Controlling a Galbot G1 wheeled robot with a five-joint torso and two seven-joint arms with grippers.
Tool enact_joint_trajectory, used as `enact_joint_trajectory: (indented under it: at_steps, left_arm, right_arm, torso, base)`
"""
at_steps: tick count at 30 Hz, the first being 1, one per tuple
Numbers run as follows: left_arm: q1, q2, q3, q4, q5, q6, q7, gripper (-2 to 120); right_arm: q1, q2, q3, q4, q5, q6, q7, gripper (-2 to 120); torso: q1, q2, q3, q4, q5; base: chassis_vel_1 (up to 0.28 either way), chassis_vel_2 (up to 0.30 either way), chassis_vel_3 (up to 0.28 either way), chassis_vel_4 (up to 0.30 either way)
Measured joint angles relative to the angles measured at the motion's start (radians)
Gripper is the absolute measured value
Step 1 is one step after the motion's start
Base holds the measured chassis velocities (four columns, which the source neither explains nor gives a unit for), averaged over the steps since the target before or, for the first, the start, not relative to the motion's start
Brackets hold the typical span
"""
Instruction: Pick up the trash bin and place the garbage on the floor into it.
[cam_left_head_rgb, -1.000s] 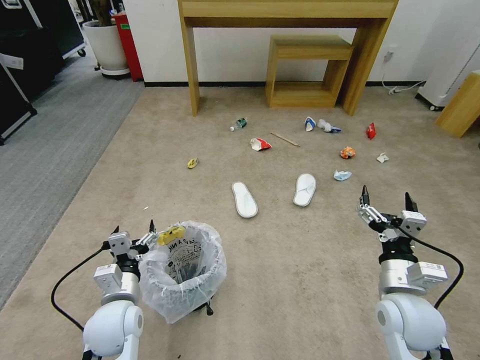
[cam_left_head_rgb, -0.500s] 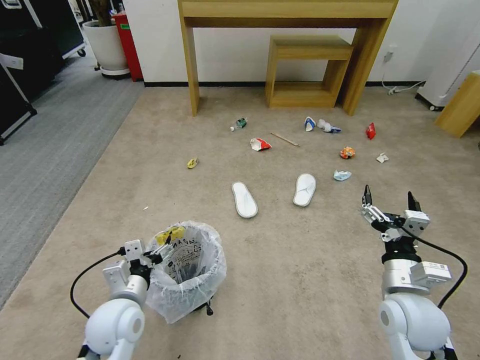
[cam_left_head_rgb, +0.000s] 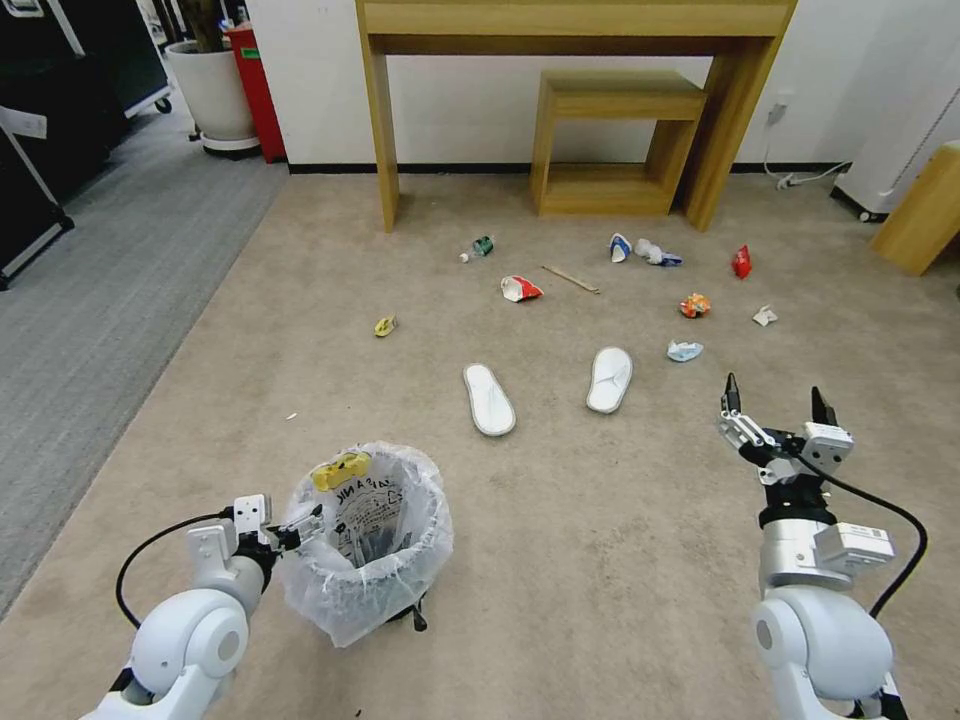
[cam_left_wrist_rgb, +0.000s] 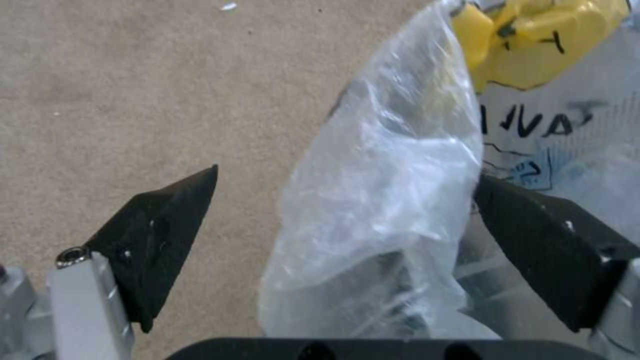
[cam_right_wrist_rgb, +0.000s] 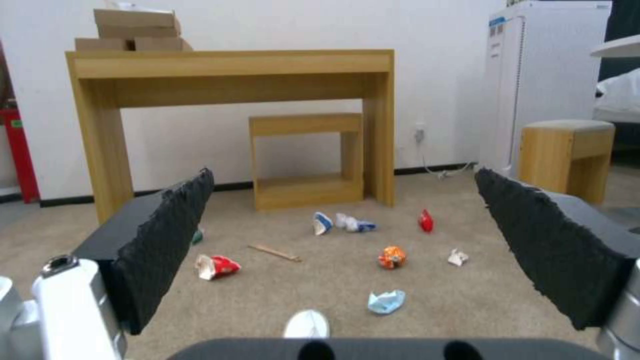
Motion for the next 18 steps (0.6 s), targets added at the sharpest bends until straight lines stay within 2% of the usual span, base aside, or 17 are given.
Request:
enact_joint_trajectory:
  at_steps: [9,18]
  left_arm:
    - [-0.017,0.065,0.045,-0.005,-0.053,0.014,-0.036,97]
    - [-0.033,0.134,0.066,0.025,-0.085,0.012,-0.038,97]
  right_arm:
    - [0.004,0.016,-0.004,-0.009,-0.012,-0.001,-0.009,100]
    - [0.008,0.024,-0.006,-0.018,-0.017,0.001,-0.010,100]
  torso:
    - [0.000,0.000,0.000,0.0000,0.0002]
    - [0.000,0.000,0.000,0.0000,0.0002]
  base:
    - [0.000,0.000,0.000,0.000]
    - [0.000,0.000,0.000,0.000]
